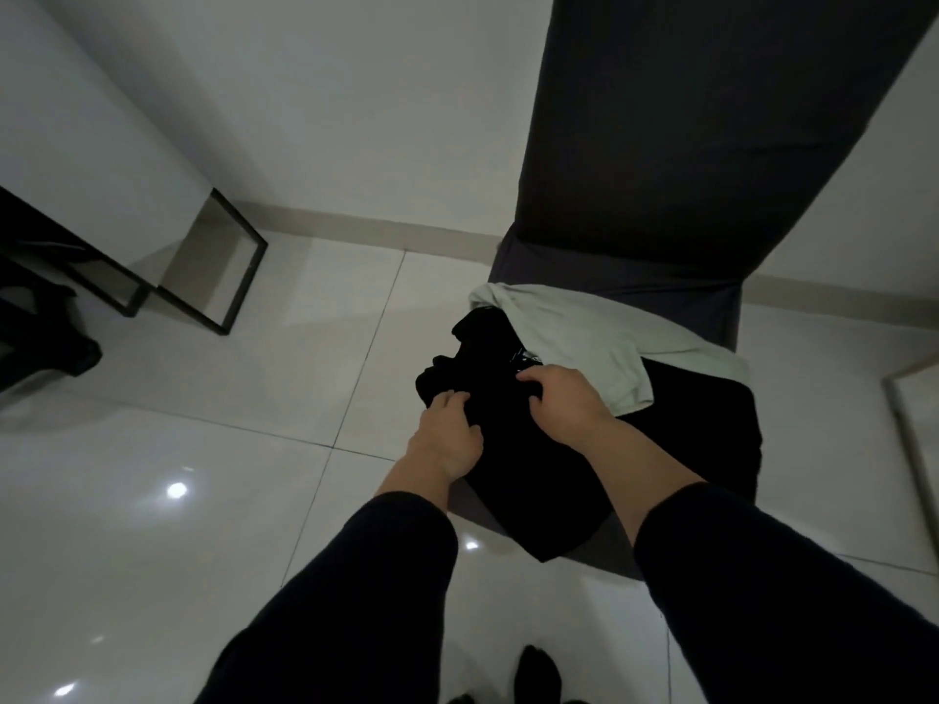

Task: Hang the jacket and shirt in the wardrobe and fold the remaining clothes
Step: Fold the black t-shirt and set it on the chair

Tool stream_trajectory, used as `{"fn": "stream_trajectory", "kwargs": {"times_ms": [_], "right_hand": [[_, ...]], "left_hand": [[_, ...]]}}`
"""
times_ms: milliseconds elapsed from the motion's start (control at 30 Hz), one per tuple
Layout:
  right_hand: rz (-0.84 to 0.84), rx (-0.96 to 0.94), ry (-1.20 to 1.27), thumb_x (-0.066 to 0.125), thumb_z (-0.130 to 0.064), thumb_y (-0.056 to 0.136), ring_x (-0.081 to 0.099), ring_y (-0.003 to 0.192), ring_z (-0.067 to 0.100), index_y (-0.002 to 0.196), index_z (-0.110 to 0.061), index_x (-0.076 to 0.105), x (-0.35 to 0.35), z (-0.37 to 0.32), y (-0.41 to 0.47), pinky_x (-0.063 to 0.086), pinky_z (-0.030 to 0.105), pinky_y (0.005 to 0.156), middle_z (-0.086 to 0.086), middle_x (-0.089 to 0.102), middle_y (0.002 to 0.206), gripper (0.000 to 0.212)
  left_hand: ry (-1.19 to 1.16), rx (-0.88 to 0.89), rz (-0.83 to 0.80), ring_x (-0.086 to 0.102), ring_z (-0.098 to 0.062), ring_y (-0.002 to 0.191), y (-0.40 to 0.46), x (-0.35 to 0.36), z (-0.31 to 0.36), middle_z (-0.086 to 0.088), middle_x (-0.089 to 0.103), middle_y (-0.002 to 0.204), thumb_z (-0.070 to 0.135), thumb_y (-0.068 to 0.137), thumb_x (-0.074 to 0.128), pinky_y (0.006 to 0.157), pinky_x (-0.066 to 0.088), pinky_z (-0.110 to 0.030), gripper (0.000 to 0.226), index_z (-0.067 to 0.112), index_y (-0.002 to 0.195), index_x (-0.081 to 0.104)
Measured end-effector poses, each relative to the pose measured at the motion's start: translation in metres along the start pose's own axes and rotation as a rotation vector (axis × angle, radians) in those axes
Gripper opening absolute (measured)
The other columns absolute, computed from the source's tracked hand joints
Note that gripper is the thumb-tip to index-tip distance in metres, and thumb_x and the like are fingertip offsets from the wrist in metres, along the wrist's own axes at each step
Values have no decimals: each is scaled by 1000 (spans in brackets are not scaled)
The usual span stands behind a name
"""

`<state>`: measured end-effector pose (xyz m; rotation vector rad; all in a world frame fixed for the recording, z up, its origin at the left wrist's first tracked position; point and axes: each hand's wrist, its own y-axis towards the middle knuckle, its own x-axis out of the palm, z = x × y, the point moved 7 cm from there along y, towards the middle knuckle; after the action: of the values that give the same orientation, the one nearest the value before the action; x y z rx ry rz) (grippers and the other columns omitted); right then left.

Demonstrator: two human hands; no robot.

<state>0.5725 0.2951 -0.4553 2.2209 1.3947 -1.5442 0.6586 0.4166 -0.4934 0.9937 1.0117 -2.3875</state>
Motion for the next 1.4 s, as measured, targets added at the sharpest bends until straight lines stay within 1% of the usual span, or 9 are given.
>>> {"fn": "stream_trajectory", "kwargs": {"times_ms": [133, 300, 400, 467, 667, 800, 967, 1133, 1400], "right_hand": [[9, -34, -63, 58, -17, 92, 43, 127, 25, 137, -14, 50, 31, 5, 33, 37, 32, 105, 9, 45, 140, 46], [123, -7, -196, 61, -25, 91, 45, 112, 23, 99, -16, 68, 33, 7, 42, 45, 34, 86, 3, 52, 118, 14], [130, -12, -87, 62, -20, 90, 55, 99, 21, 86, -15, 67, 21, 3, 39, 41, 27, 75, 3, 60, 106, 8], [127, 15, 13, 61, -16, 90, 58, 85, 20, 80, -14, 62, 10, -1, 30, 39, 25, 69, 2, 63, 90, 9], [160, 167, 382, 39, -8, 96, 46, 67, 16, 88, -13, 43, -42, -19, -7, 35, 28, 55, 1, 48, 75, 10], [122, 202, 522, 44, -11, 91, 46, 63, 14, 88, -19, 48, -95, -41, -32, 34, 28, 54, 0, 51, 77, 9], [-112, 155, 443, 64, -17, 84, 59, 89, 19, 109, -21, 56, -155, -60, -78, 45, 27, 76, 3, 63, 102, 26], [76, 80, 383, 55, -19, 95, 64, 92, 26, 107, -7, 70, -224, -74, -122, 48, 33, 80, 13, 69, 105, 22], [341, -17, 624, 58, -22, 93, 64, 82, 21, 93, -17, 69, -344, -114, -197, 50, 30, 78, 7, 68, 89, 12]], "left_hand": [[-35, -51, 145, 23, -29, 138, 23, 10, -20, -7, 19, 155, 25, 94, 51, 110, 28, -40, 62, 12, 148, 23], [-184, -195, 221, 46, -33, 123, 27, 7, -42, -14, 45, 135, 25, 92, 56, 100, 41, -44, 56, 10, 141, 33], [-170, -187, 306, 56, -27, 105, 19, -10, -39, -9, 57, 112, 14, 92, 53, 81, 42, -32, 14, 12, 105, 58], [-239, -175, 319, 59, -24, 95, 12, -20, -28, -7, 62, 103, 9, 89, 53, 74, 39, -27, 10, 15, 86, 59], [-445, -107, 375, 45, -17, 85, -25, -68, 38, -7, 47, 95, 2, 95, 38, 58, 27, -20, 11, 7, 96, 47], [-546, -79, 334, 48, -21, 92, -50, -108, 87, -8, 50, 99, 8, 100, 35, 71, 32, -22, 16, 3, 109, 47], [-507, 52, 289, 51, -20, 96, -81, -162, 149, -10, 58, 109, 14, 99, 41, 77, 34, -23, 19, 5, 111, 53], [-574, 214, 274, 56, -22, 97, -124, -193, 195, -6, 60, 106, 13, 94, 47, 83, 44, -30, 16, 11, 109, 53], [-427, 324, -54, 56, -17, 118, -116, -152, 213, 4, 58, 126, 58, 36, 88, 99, 49, -42, 112, 25, 133, 44]]}}
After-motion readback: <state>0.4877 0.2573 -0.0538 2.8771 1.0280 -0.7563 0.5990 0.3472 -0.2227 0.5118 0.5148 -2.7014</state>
